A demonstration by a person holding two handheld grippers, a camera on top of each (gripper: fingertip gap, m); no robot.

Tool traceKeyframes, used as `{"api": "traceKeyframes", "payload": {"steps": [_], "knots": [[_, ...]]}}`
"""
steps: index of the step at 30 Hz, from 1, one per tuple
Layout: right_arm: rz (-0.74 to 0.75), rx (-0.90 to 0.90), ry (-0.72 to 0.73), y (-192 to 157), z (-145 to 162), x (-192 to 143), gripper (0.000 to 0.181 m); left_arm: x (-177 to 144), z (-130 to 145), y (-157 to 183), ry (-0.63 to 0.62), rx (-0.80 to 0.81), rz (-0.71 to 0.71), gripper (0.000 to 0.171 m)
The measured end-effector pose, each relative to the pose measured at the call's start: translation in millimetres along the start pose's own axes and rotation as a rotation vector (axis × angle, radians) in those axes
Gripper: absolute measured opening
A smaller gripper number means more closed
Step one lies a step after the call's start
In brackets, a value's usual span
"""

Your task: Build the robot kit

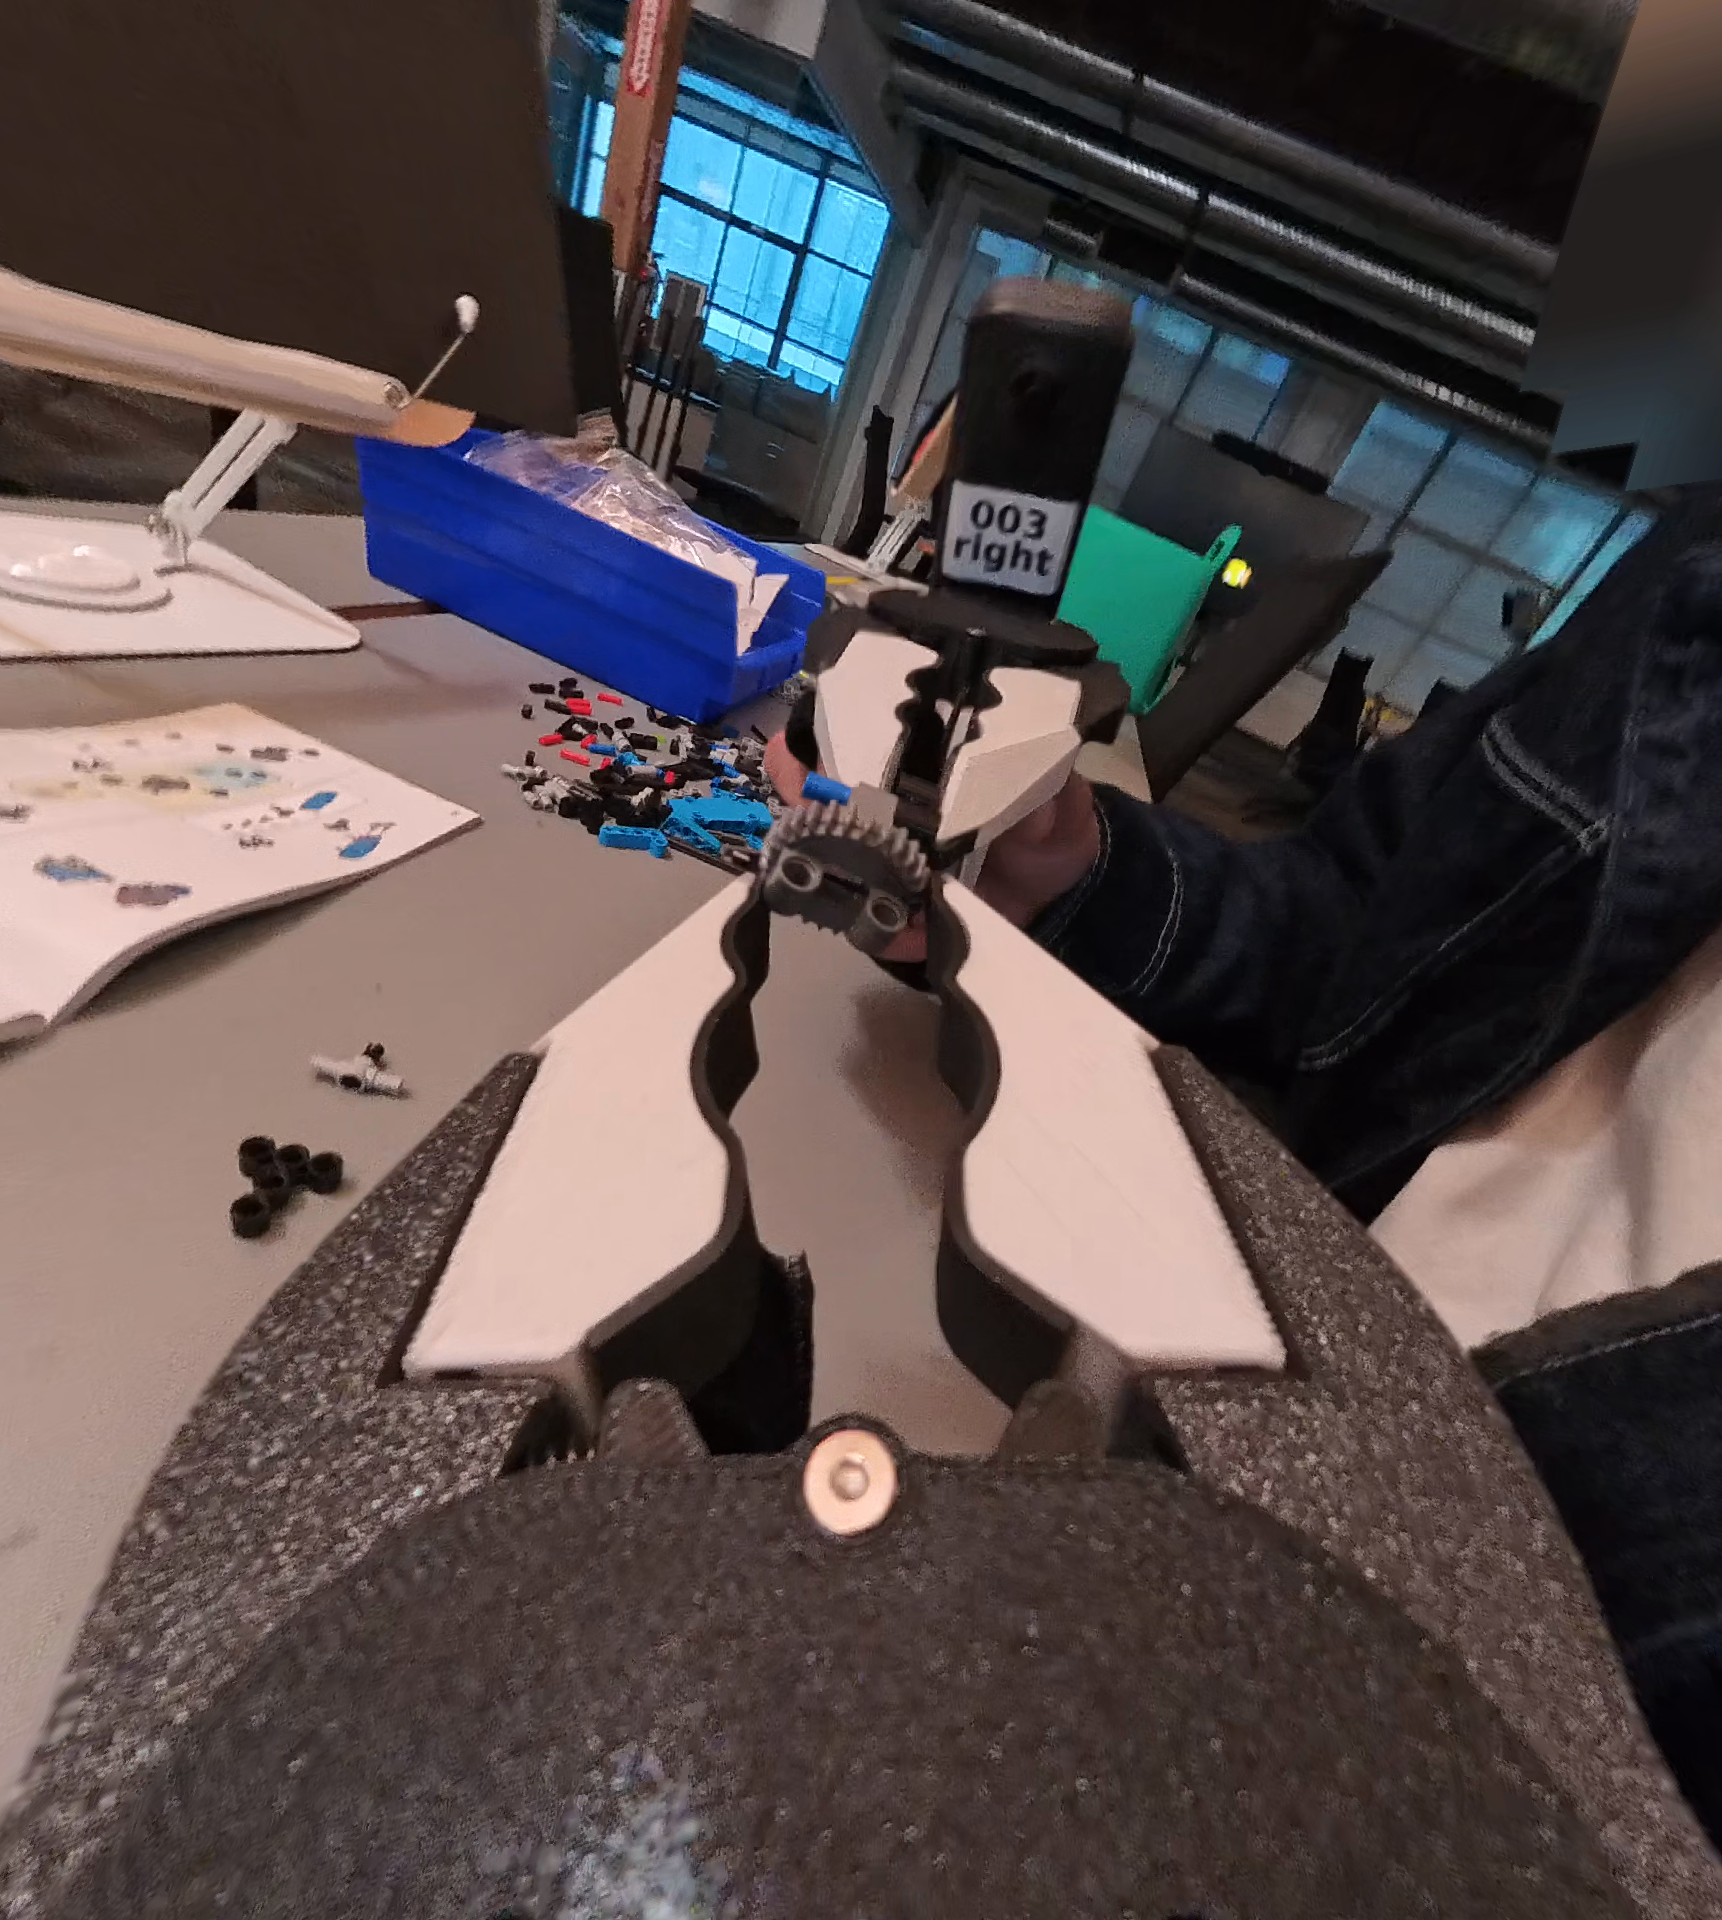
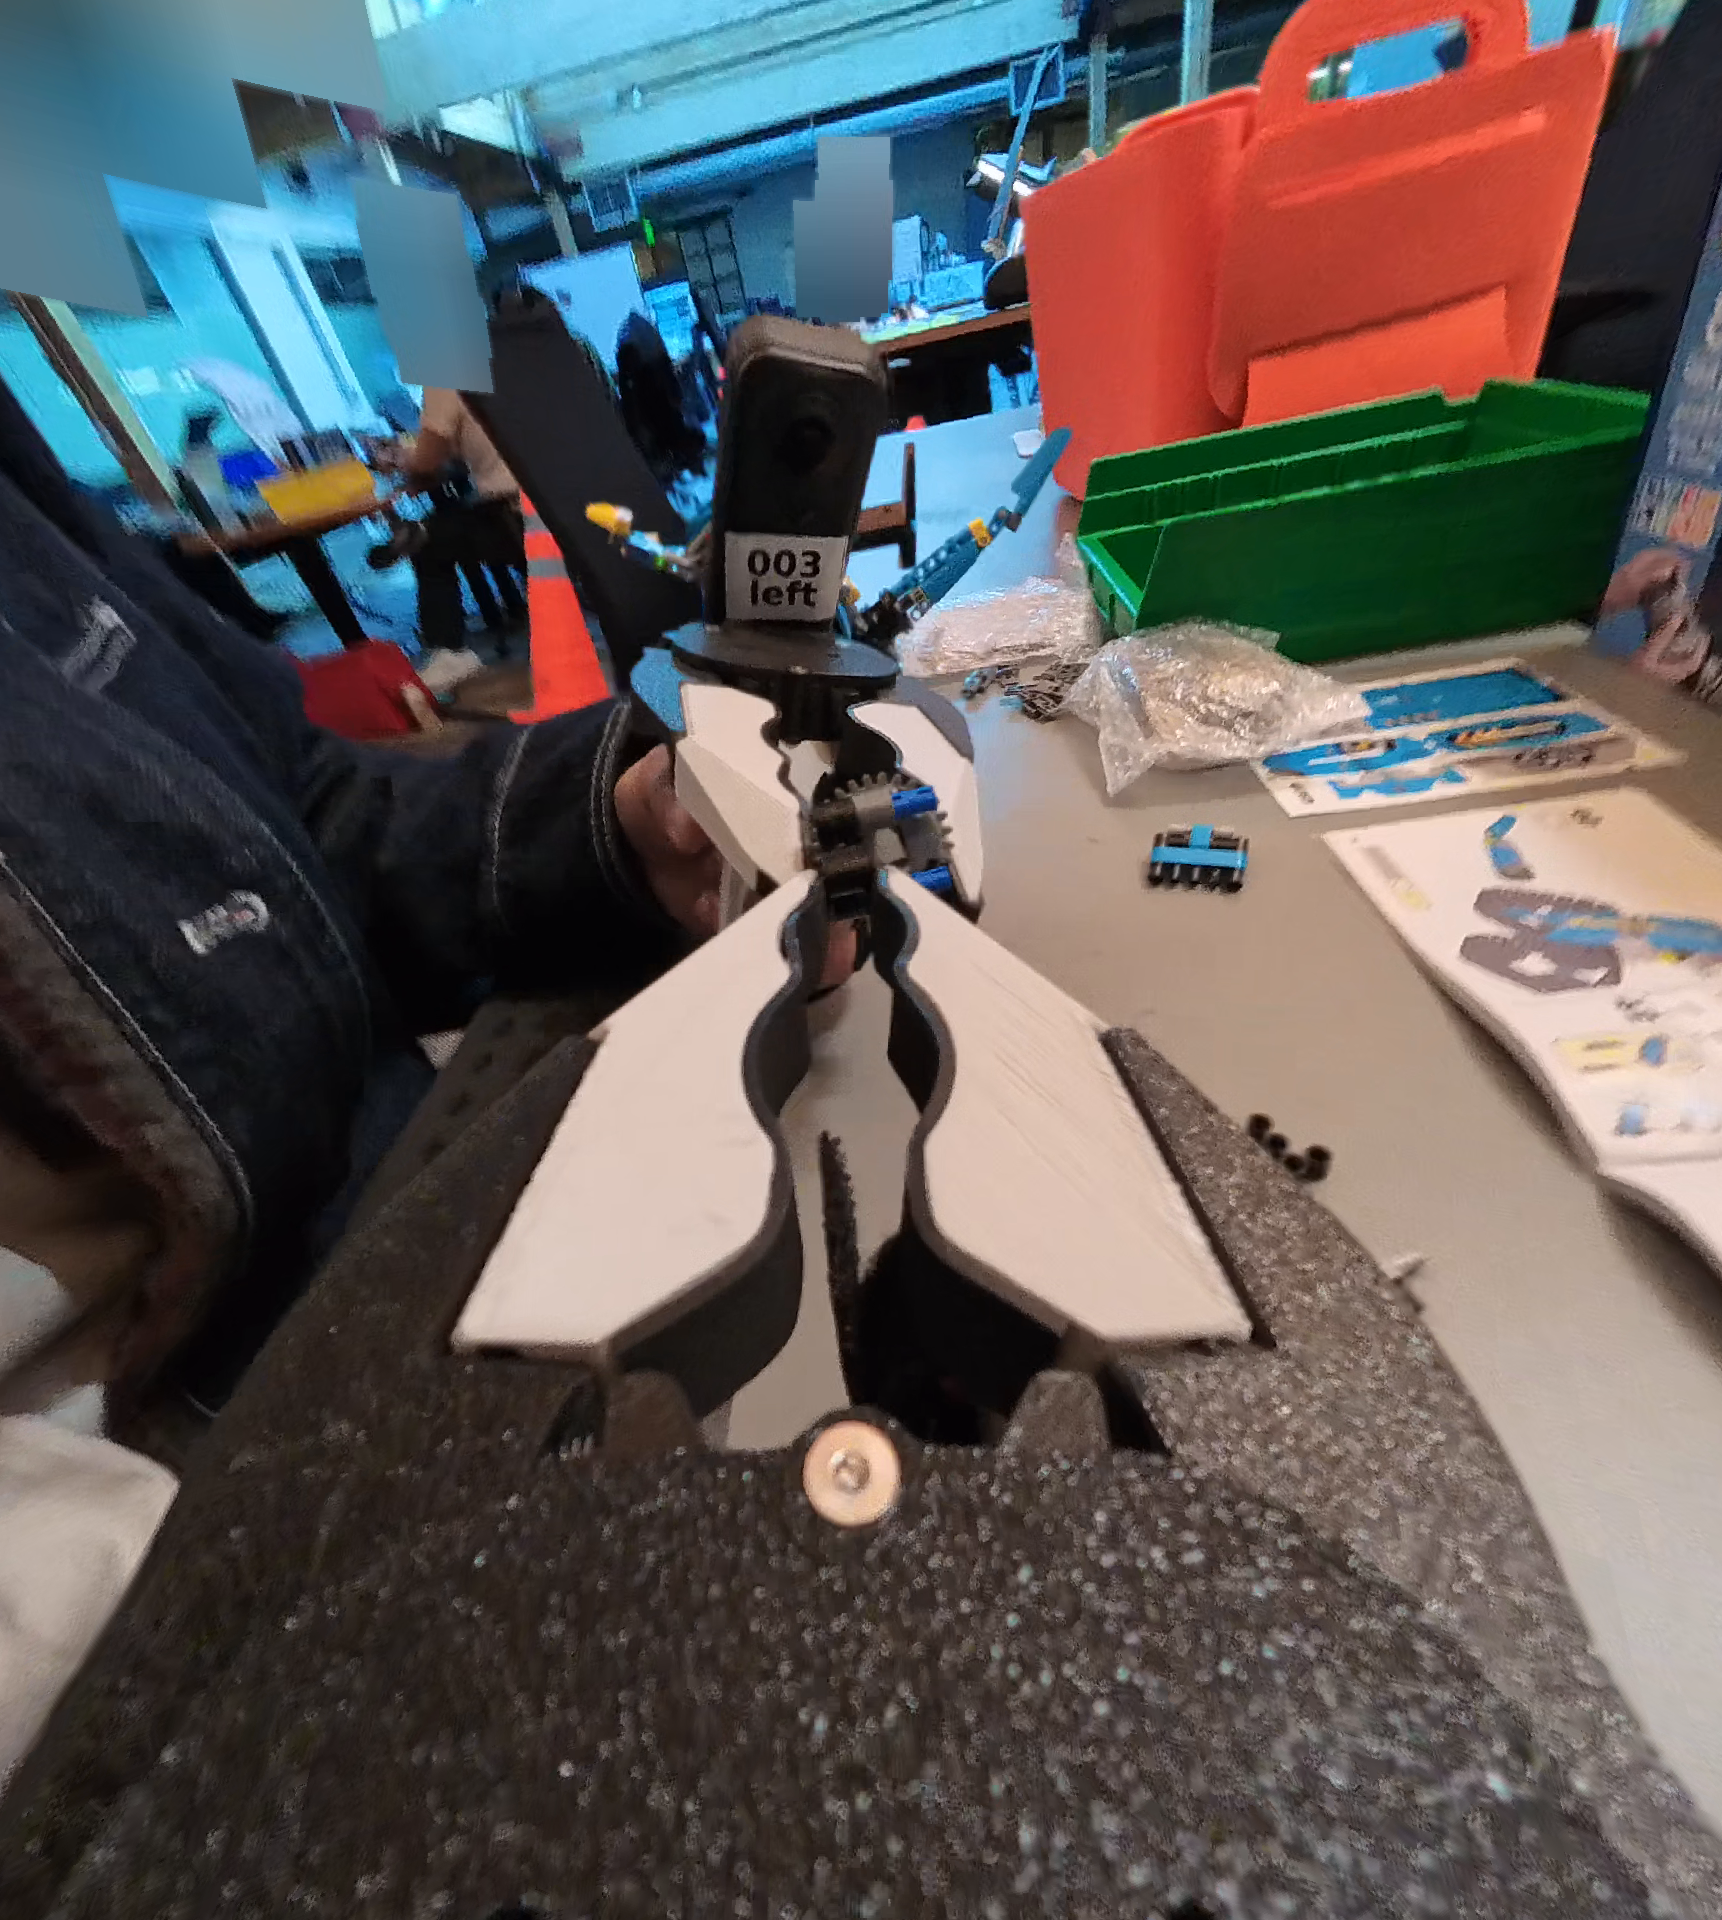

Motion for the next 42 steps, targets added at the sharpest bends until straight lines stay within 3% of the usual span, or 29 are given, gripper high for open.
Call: {"api": "traceKeyframes", "payload": {"steps": [3,5,14,21,24,29,35,42], "knots": [[-0.042,0.210,0.064,24.8,4.7,-7.7,0.007,-11.7,-7.6,-20.4,0.069,-0.075,-0.074,0.045],[-0.094,0.379,0.115,42.7,10.6,-16.1,0.007,-18.8,-8.1,-33.3,0.088,-0.102,-0.132,0.046],[-0.261,0.926,0.386,107.0,23.9,-43.4,0.007,-23.3,13.7,-78.8,-0.044,-0.122,-0.374,0.044],[-0.044,0.795,0.281,143.3,34.0,-47.6,0.007,-49.4,12.6,-115.4,-0.055,-0.148,-0.545,0.041],[0.004,0.911,0.262,162.3,47.4,-46.7,0.007,-58.7,13.9,-125.4,-0.046,-0.196,-0.563,0.040],[0.060,1.012,0.338,178.4,53.3,-58.3,0.007,-60.9,22.1,-128.7,-0.059,-0.265,-0.533,0.040],[0.167,0.911,0.296,184.7,51.9,-54.4,0.007,-58.2,29.7,-130.7,-0.095,-0.290,-0.519,0.040],[0.171,0.881,0.266,196.7,47.4,-40.9,0.007,-64.3,30.0,-132.4,-0.063,-0.348,-0.501,0.040]]}}
Point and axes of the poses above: each gripper's, where its closed fingertips meet, x out along the fingers, z out of its underside, y = z × x across the jaws, the point moved 1 cm from there along -x, back along the fingers, and after that the axes turned 7 degrees about -y, right-handed, at the moved point
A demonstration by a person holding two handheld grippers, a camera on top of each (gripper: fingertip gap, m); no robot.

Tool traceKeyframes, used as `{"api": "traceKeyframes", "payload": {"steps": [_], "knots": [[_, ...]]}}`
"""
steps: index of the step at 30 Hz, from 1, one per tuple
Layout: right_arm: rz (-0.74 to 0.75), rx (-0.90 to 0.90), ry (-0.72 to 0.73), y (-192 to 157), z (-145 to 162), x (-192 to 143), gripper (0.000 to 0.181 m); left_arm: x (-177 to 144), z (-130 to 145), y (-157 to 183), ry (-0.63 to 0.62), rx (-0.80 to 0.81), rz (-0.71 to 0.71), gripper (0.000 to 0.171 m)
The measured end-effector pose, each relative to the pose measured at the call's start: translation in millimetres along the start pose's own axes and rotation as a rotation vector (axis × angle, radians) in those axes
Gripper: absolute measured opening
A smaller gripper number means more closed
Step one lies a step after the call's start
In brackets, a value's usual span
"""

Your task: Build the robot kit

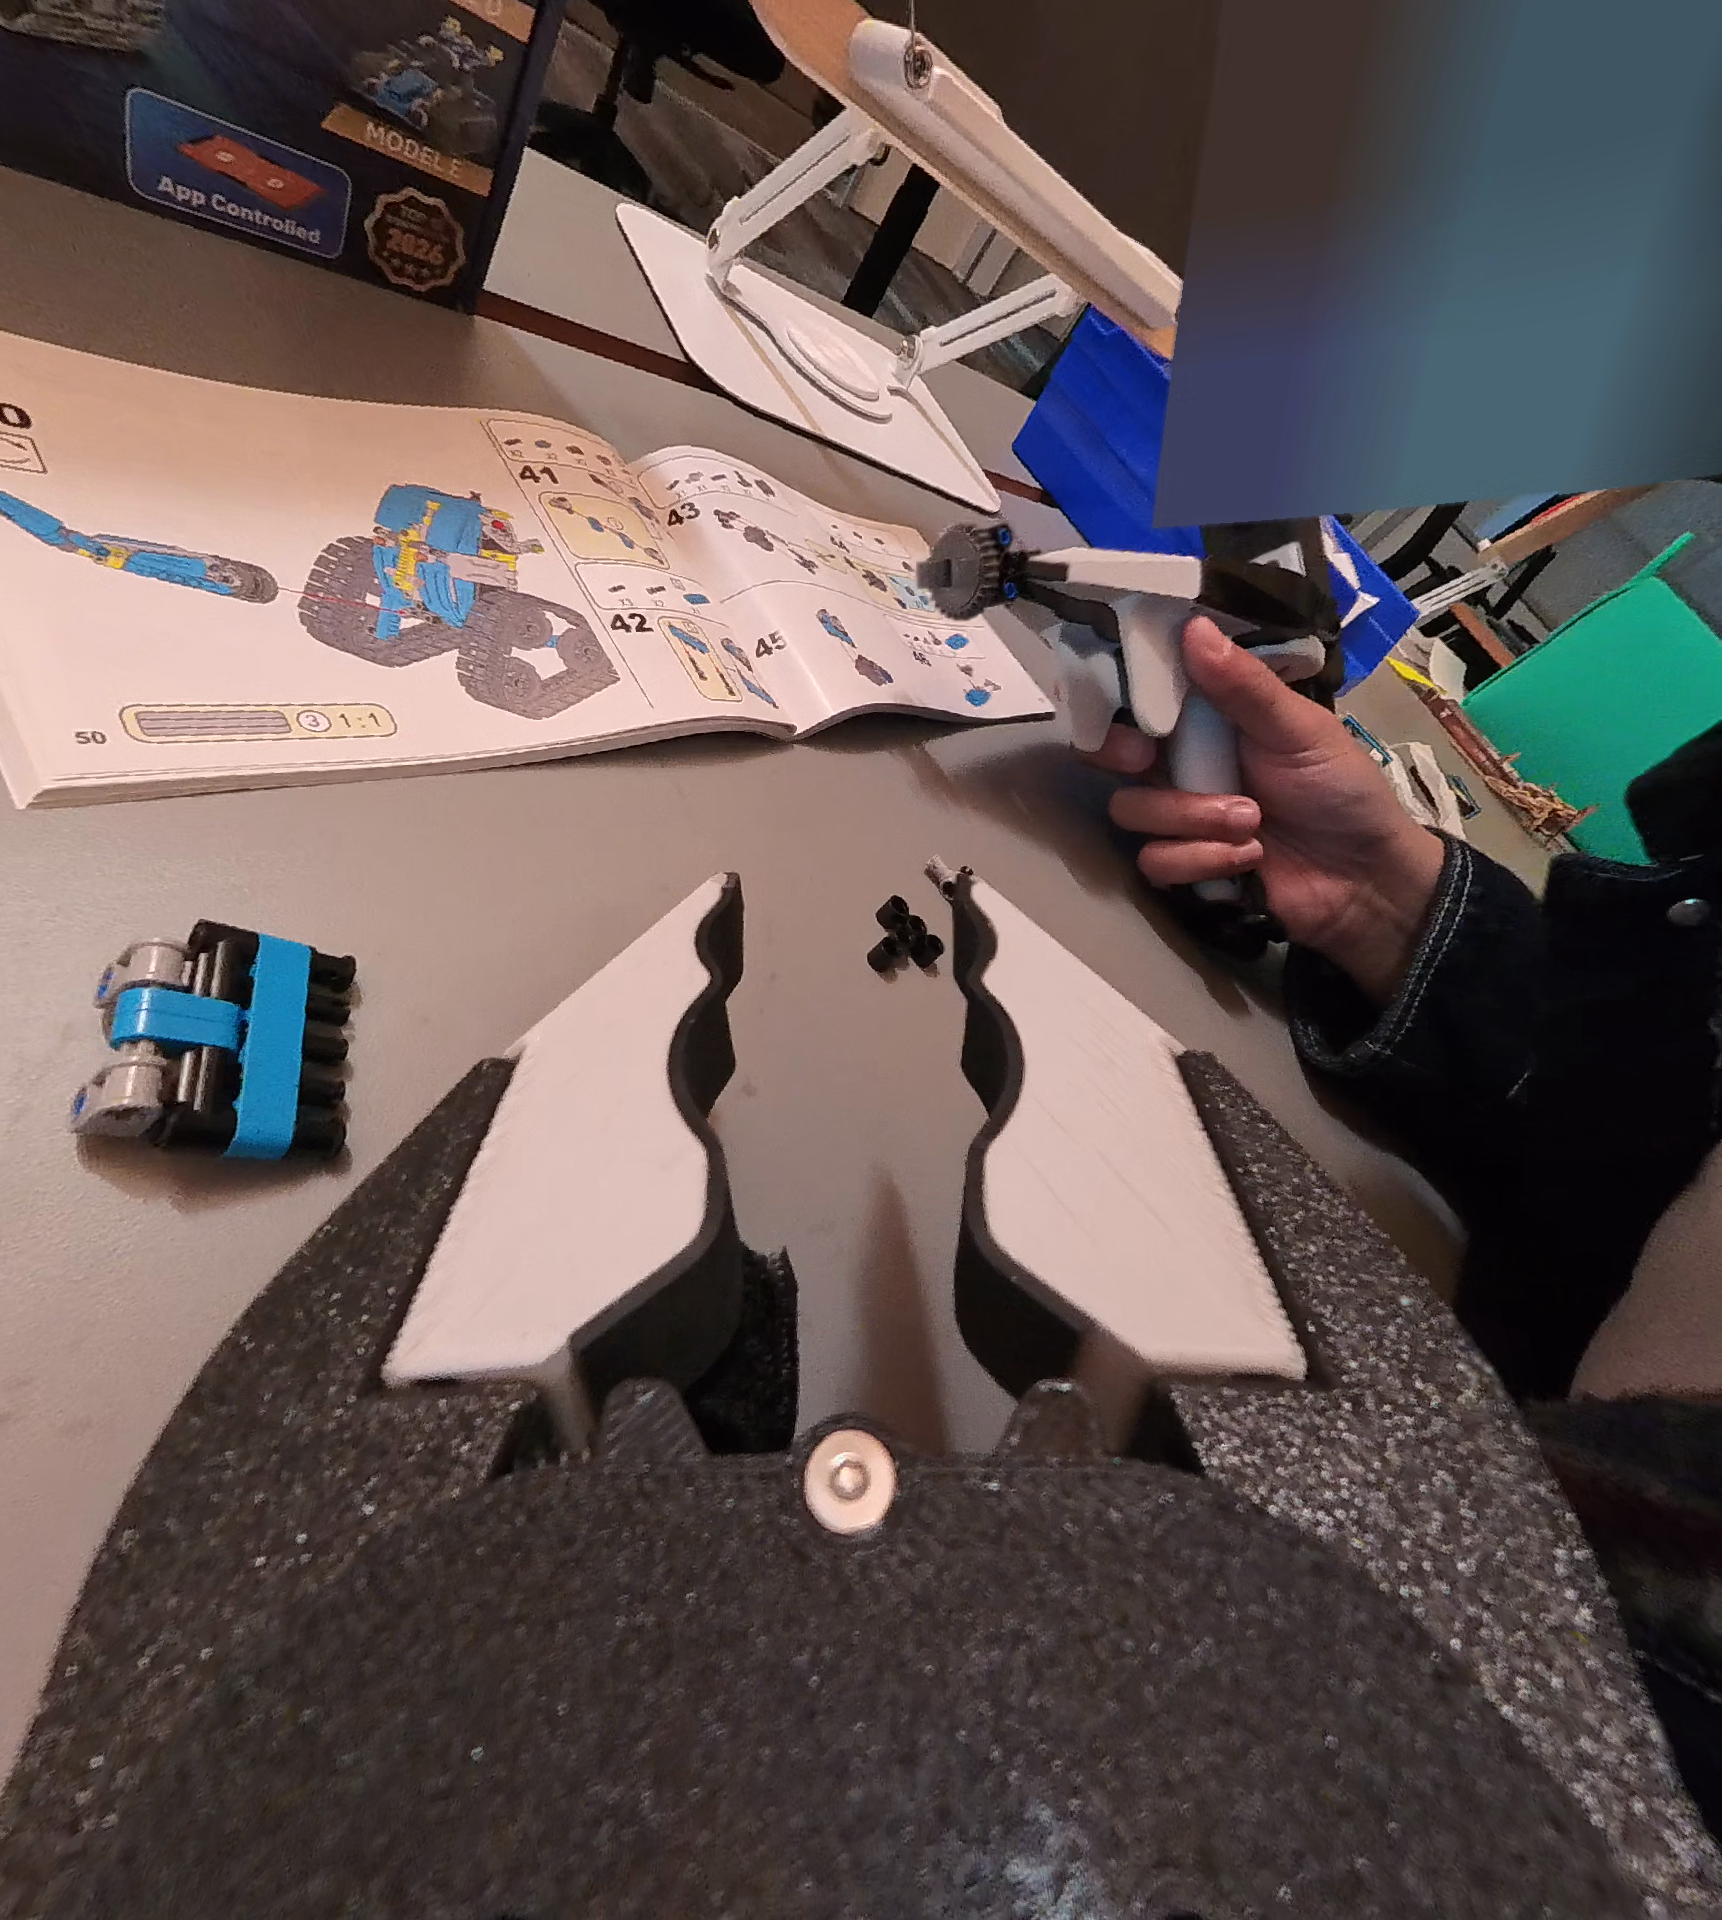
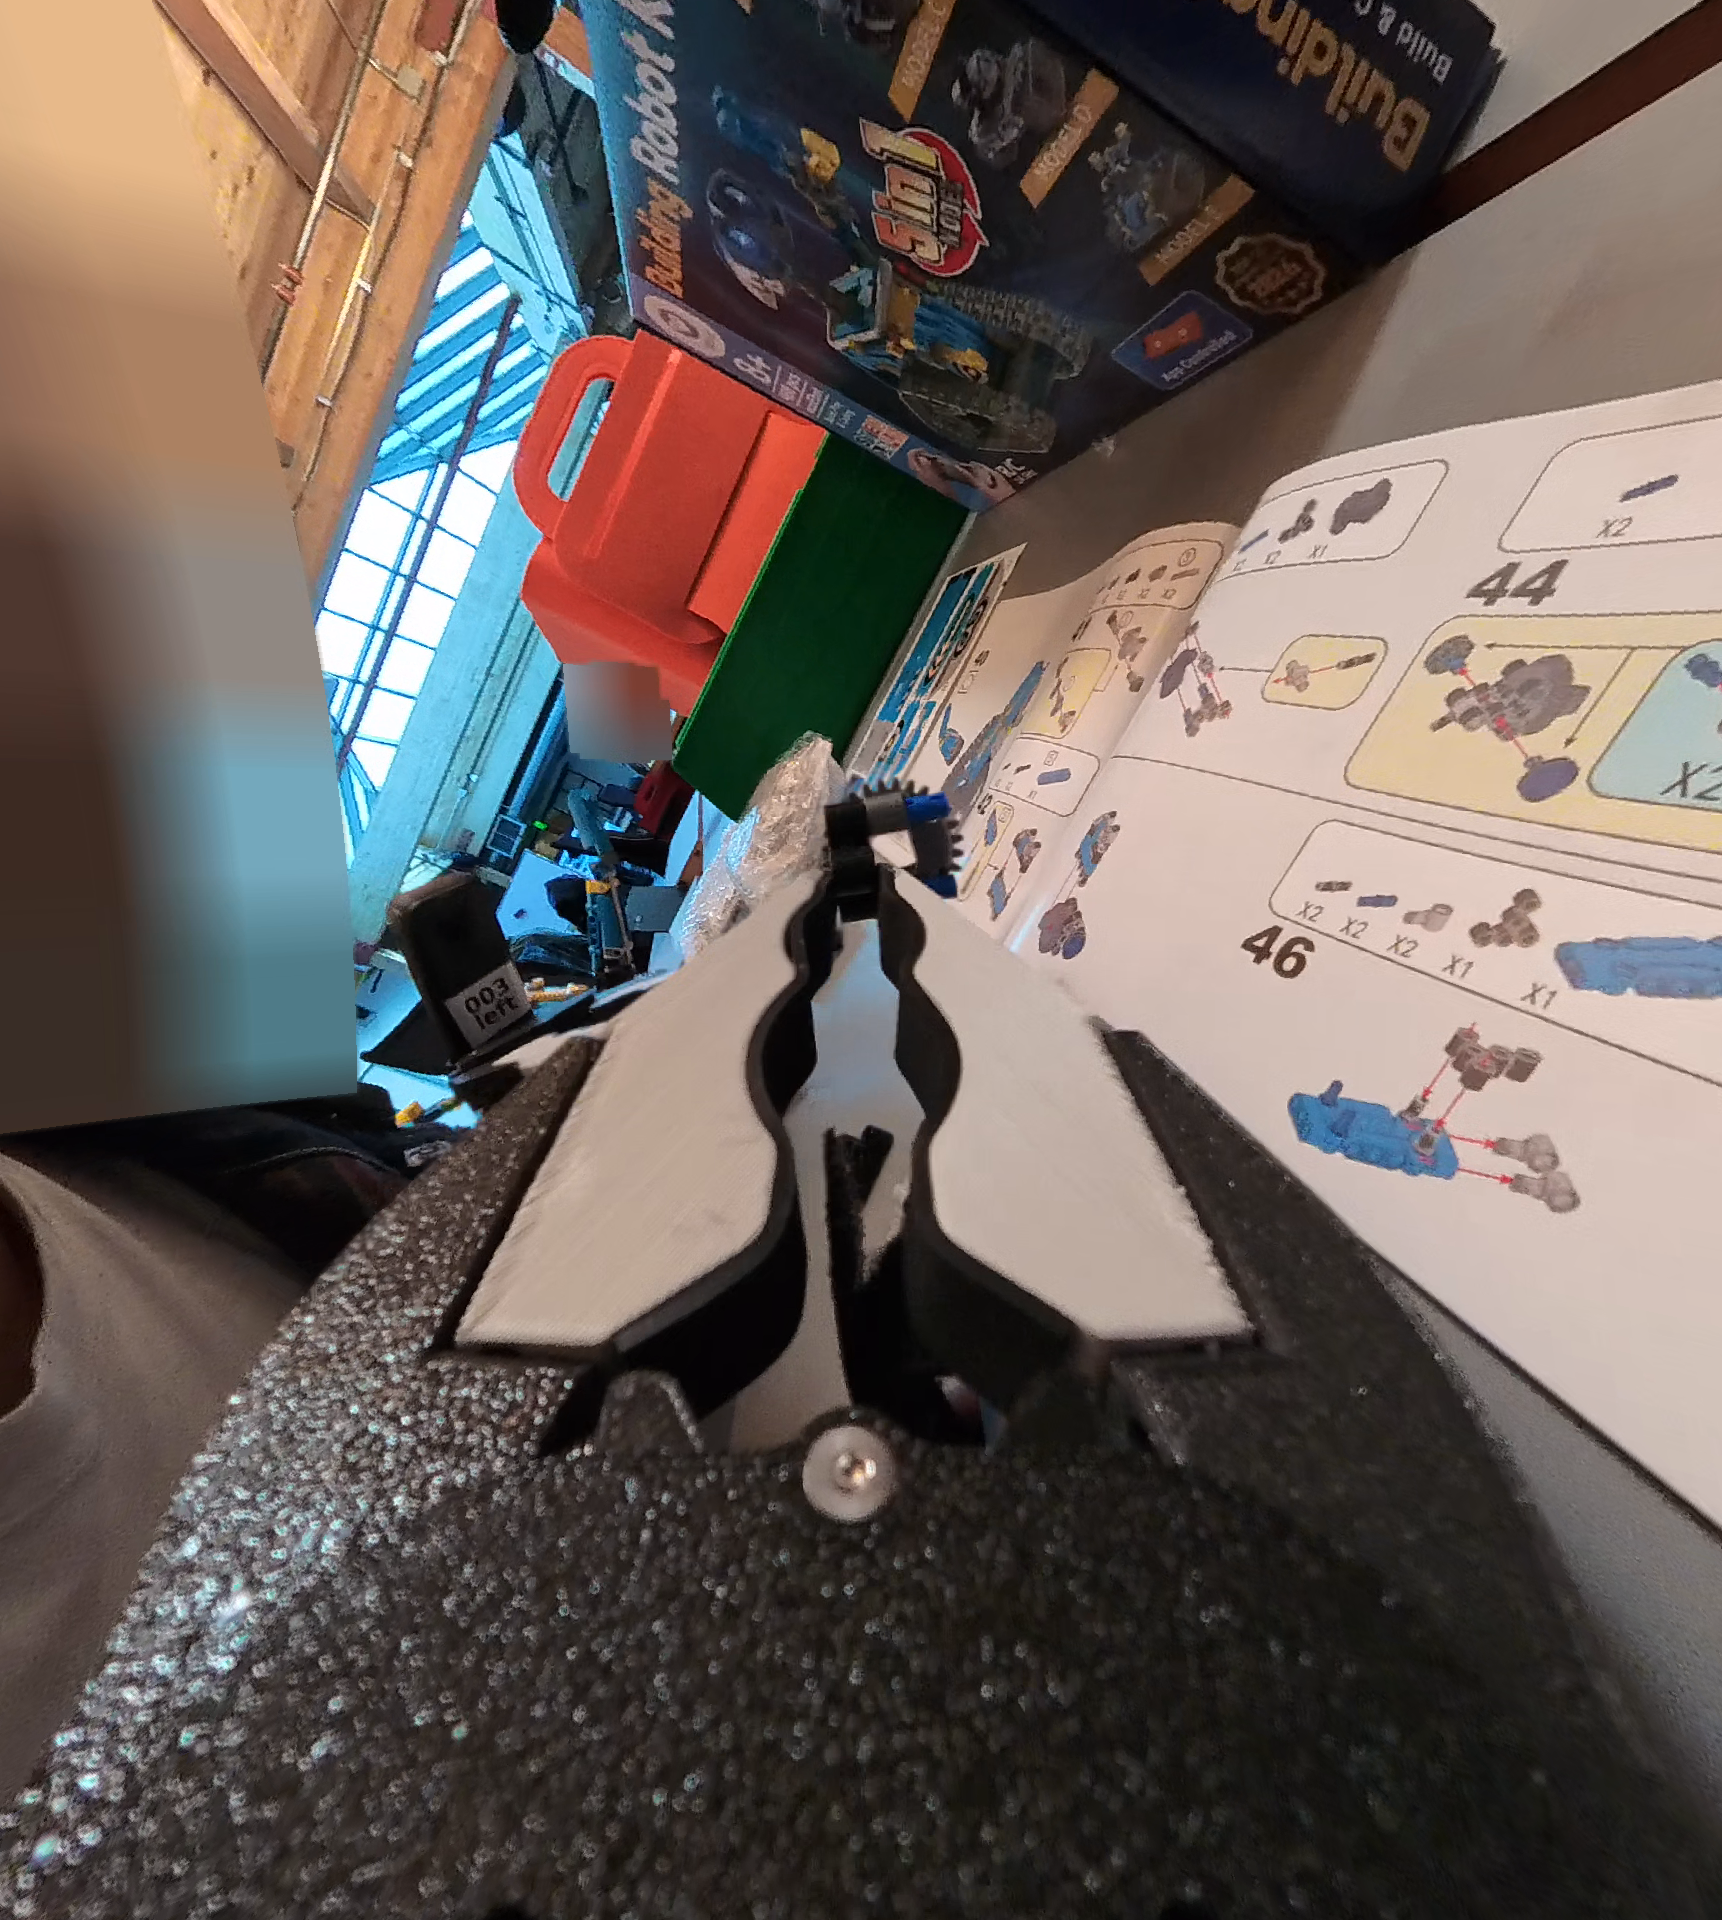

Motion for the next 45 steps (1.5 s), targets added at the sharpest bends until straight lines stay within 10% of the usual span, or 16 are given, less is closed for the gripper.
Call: {"api": "traceKeyframes", "payload": {"steps": [45], "knots": [[-0.184,0.159,0.075,-5.2,-11.8,-14.4,0.007,3.5,4.7,3.5,-0.022,-0.033,0.043,0.040]]}}
Point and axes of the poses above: each gripper's, where its closed fingertips meet, x out along the fingers, z out of its underside, y = z × x across the jaws, the point moved 1 cm from there along -x, back along the fingers, and after that the axes turned 7 degrees about -y, right-handed, at the moved point
